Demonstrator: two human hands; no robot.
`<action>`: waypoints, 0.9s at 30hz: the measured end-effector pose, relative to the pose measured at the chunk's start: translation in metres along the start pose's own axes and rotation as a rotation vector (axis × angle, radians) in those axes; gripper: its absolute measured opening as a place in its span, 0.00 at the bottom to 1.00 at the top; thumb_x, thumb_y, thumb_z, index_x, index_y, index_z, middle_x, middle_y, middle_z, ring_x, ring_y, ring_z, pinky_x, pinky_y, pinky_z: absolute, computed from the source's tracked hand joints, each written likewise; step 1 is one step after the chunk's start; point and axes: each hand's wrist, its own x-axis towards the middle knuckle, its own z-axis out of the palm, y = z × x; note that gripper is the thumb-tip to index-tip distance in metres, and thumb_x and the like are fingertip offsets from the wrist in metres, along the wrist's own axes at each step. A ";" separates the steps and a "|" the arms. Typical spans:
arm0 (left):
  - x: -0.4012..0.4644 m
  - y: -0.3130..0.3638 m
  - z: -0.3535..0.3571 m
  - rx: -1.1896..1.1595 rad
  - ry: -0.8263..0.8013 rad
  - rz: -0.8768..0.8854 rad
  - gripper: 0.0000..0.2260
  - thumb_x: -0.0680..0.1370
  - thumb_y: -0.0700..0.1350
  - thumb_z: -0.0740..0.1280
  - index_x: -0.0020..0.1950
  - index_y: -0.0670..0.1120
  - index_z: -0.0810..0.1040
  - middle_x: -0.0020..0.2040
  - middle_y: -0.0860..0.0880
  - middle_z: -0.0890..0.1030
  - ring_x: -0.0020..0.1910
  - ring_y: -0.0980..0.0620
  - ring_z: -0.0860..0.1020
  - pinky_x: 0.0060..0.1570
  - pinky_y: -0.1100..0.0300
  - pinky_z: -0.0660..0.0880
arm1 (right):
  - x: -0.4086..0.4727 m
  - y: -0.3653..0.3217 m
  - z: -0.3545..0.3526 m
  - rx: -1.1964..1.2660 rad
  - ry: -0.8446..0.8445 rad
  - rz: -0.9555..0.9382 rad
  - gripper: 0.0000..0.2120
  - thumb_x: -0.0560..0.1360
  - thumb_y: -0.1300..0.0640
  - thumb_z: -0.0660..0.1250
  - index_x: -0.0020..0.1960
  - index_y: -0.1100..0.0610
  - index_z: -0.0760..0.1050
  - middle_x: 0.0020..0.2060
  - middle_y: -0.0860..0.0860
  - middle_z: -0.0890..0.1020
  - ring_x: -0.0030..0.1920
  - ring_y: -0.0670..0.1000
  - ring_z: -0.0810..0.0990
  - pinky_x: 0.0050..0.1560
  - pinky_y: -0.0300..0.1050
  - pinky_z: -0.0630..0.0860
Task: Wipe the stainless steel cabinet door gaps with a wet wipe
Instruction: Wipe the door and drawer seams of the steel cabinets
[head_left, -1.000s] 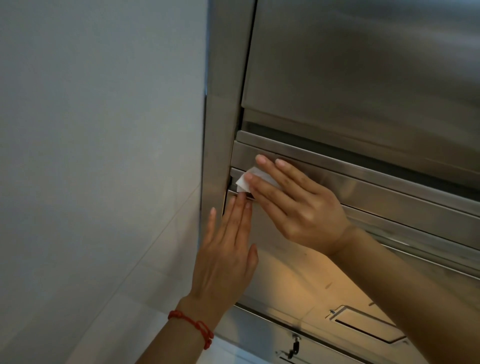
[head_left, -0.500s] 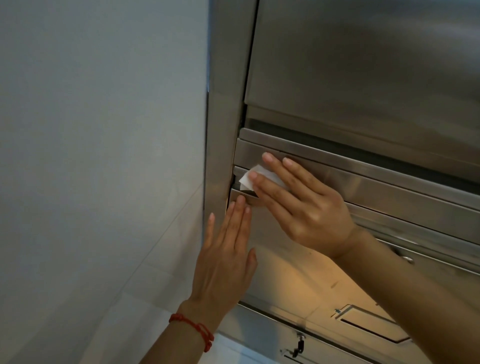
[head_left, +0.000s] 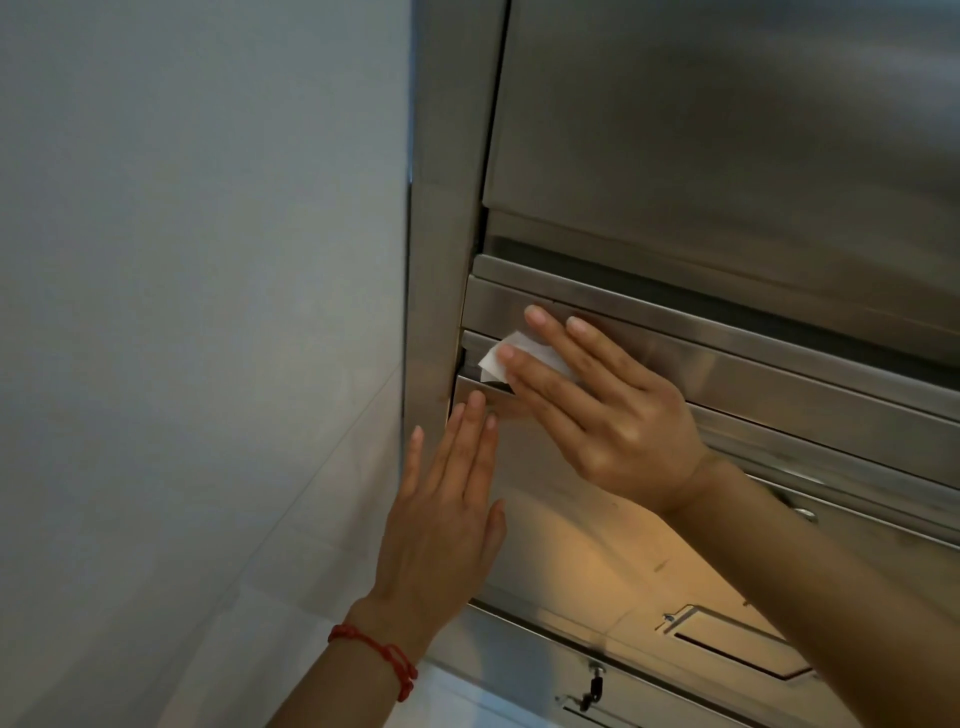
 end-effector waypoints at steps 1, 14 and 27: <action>0.000 0.001 0.000 -0.003 -0.002 -0.007 0.30 0.73 0.45 0.66 0.71 0.35 0.63 0.72 0.37 0.61 0.71 0.40 0.63 0.62 0.36 0.67 | 0.000 0.000 0.000 0.001 -0.002 -0.004 0.12 0.75 0.65 0.64 0.56 0.64 0.80 0.59 0.60 0.78 0.63 0.62 0.74 0.66 0.55 0.67; 0.002 0.014 -0.002 -0.033 0.027 0.038 0.27 0.75 0.46 0.56 0.72 0.36 0.61 0.73 0.37 0.61 0.72 0.40 0.61 0.64 0.36 0.64 | -0.011 0.006 -0.006 -0.014 -0.021 -0.018 0.13 0.79 0.65 0.60 0.58 0.63 0.80 0.60 0.60 0.78 0.63 0.61 0.74 0.67 0.56 0.65; 0.010 0.033 0.000 -0.023 0.041 0.088 0.26 0.75 0.46 0.56 0.71 0.37 0.62 0.72 0.39 0.64 0.71 0.42 0.62 0.63 0.36 0.65 | -0.034 0.016 -0.020 0.002 -0.045 -0.015 0.13 0.78 0.65 0.61 0.58 0.62 0.80 0.61 0.59 0.77 0.64 0.60 0.72 0.69 0.52 0.63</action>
